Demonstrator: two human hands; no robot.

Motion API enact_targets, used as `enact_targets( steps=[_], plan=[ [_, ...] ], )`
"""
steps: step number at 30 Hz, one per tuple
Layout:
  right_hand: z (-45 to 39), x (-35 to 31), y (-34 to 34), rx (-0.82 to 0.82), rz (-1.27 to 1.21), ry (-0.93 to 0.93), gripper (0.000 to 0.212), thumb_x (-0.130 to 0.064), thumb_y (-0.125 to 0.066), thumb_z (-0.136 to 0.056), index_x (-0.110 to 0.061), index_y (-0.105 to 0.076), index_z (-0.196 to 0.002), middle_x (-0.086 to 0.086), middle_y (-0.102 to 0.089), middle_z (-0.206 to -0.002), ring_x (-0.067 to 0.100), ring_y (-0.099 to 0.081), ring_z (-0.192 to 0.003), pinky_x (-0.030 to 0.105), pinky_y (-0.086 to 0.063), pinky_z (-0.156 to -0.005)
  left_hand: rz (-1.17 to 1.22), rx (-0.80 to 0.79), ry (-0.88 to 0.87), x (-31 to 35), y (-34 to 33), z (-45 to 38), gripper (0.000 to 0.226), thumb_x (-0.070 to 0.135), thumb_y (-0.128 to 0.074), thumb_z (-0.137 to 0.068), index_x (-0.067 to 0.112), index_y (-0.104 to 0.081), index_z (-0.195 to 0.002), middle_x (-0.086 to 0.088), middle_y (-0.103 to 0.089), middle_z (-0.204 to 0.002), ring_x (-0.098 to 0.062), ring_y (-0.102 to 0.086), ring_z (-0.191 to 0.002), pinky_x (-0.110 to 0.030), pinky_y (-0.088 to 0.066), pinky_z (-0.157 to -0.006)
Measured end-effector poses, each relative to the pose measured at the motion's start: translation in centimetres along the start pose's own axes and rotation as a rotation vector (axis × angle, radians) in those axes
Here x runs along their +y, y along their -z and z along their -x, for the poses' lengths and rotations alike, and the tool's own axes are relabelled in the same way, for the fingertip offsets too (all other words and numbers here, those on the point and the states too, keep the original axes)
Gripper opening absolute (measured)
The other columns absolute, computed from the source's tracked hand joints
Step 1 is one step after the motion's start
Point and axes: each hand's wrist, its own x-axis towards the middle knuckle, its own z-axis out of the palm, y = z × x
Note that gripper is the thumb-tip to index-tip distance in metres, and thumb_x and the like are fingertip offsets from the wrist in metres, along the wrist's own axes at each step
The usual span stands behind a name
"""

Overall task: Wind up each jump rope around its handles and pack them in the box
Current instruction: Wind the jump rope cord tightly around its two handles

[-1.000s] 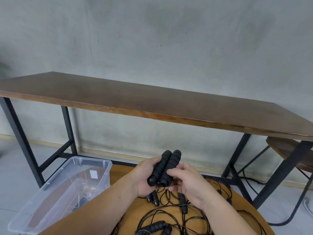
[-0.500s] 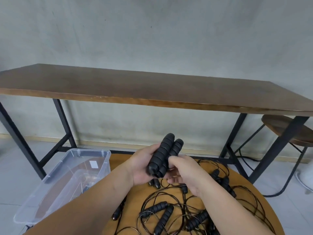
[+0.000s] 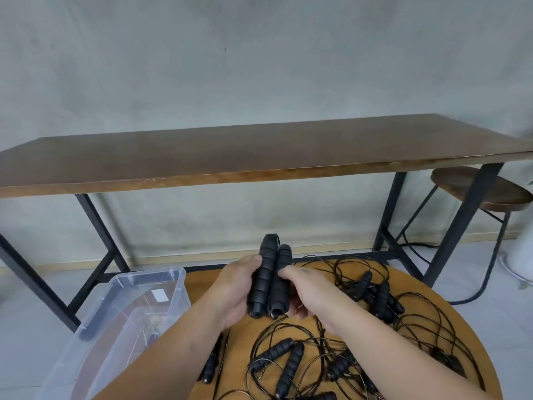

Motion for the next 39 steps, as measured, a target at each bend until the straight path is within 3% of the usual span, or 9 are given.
enact_targets(
  steps=[5, 13, 18, 21, 23, 26, 31, 34, 39],
  plan=[
    [0.0, 1.5, -0.5, 0.025, 0.066, 0.059, 0.032, -0.052, -0.056, -0.092, -0.023, -0.068, -0.096, 0.001, -0.072, -0.088, 0.016, -0.064, -0.076, 0.031, -0.050, -0.061, 0.174, -0.120, 0.200, -1.0, 0.4, 0.7, 0.046, 0.033, -0.035, -0.105, 0.004, -0.053, -0.136, -0.025, -0.061, -0.129, -0.039, -0.057, -0.123, -0.054, -0.040, -0.109],
    [1.0, 2.8, -0.7, 0.155, 0.606, 0.145, 0.056, -0.070, -0.027, -0.094, -0.028, -0.057, -0.116, -0.002, -0.053, -0.106, 0.017, -0.058, -0.094, 0.036, -0.049, -0.084, 0.329, -0.317, 0.401, -1.2, 0.0, 2.9, 0.061, 0.050, -0.046, -0.098, 0.005, -0.054, -0.139, -0.024, -0.051, -0.142, -0.044, -0.049, -0.130, -0.065, -0.029, -0.111],
    [2.7, 2.4, -0.2, 0.181, 1.015, 0.255, 0.051, -0.064, -0.017, -0.099, -0.033, -0.053, -0.117, 0.006, -0.050, -0.105, 0.023, -0.056, -0.097, 0.040, -0.049, -0.087, 0.248, -0.203, 0.421, -2.2, -0.7, 3.4, 0.063, 0.058, -0.054, -0.089, 0.006, -0.067, -0.122, -0.017, -0.066, -0.100, -0.030, -0.063, -0.082, -0.041, -0.054, -0.073],
    [1.3, 2.2, 2.3, 0.396, 0.653, 0.267, 0.060, -0.062, -0.014, -0.100, -0.027, -0.062, -0.088, 0.002, -0.061, -0.094, 0.013, -0.055, -0.082, 0.033, -0.050, -0.078, 0.178, -0.219, 0.424, -1.7, -0.5, 4.2, 0.063, 0.061, -0.051, -0.090, 0.008, -0.061, -0.122, -0.016, -0.053, -0.080, -0.024, -0.051, -0.063, -0.031, -0.046, -0.051],
    [-1.2, 2.5, 4.6, 0.494, 0.384, 0.290, 0.047, -0.050, -0.023, -0.104, -0.026, -0.061, -0.119, 0.000, -0.059, -0.122, 0.004, -0.049, -0.099, 0.025, -0.040, -0.087, 0.114, -0.233, 0.402, -1.0, -0.2, 4.7, 0.066, 0.060, -0.050, -0.090, 0.005, -0.058, -0.125, -0.016, -0.050, -0.078, -0.024, -0.048, -0.059, -0.028, -0.041, -0.047],
    [-4.0, 1.9, 5.8, 0.304, -0.002, 0.316, 0.044, -0.041, -0.028, -0.107, -0.026, -0.046, -0.144, -0.012, -0.043, -0.143, -0.003, -0.034, -0.124, 0.022, -0.025, -0.103, 0.030, -0.311, 0.372, 0.1, 0.1, 5.7, 0.074, 0.062, -0.048, -0.089, -0.002, -0.056, -0.124, -0.014, -0.048, -0.077, -0.023, -0.048, -0.058, -0.029, -0.039, -0.047],
    [-5.4, 1.3, 1.6, 0.024, -0.430, 0.130, 0.047, -0.040, -0.040, -0.104, -0.017, -0.070, -0.077, 0.002, -0.069, -0.080, 0.017, -0.061, -0.080, 0.030, -0.047, -0.083, 0.061, -0.360, 0.293, 2.6, 0.1, 6.6, 0.071, 0.058, -0.045, -0.089, -0.006, -0.060, -0.116, -0.016, -0.046, -0.078, -0.025, -0.047, -0.060, -0.030, -0.038, -0.050],
    [-4.4, 1.7, -0.4, -0.079, -0.563, 0.119, 0.046, -0.034, -0.038, -0.105, -0.007, -0.061, -0.077, 0.008, -0.051, -0.059, 0.020, -0.045, -0.050, 0.032, -0.049, -0.056, 0.107, -0.281, 0.214, 4.1, 0.4, 6.6, 0.065, 0.051, -0.046, -0.087, -0.006, -0.058, -0.116, -0.017, -0.048, -0.080, -0.026, -0.046, -0.064, -0.032, -0.038, -0.053],
    [-2.8, 1.0, -2.2, -0.209, -0.542, 0.000, 0.040, -0.032, -0.036, -0.107, -0.003, -0.057, -0.089, 0.004, -0.045, -0.055, 0.016, -0.034, -0.045, 0.030, -0.033, -0.046, 0.043, -0.058, 0.085, 4.1, 2.3, 5.9, 0.059, 0.046, -0.053, -0.091, 0.001, -0.057, -0.128, -0.019, -0.055, -0.082, -0.030, -0.058, -0.067, -0.047, -0.057, -0.068]
  ],
)
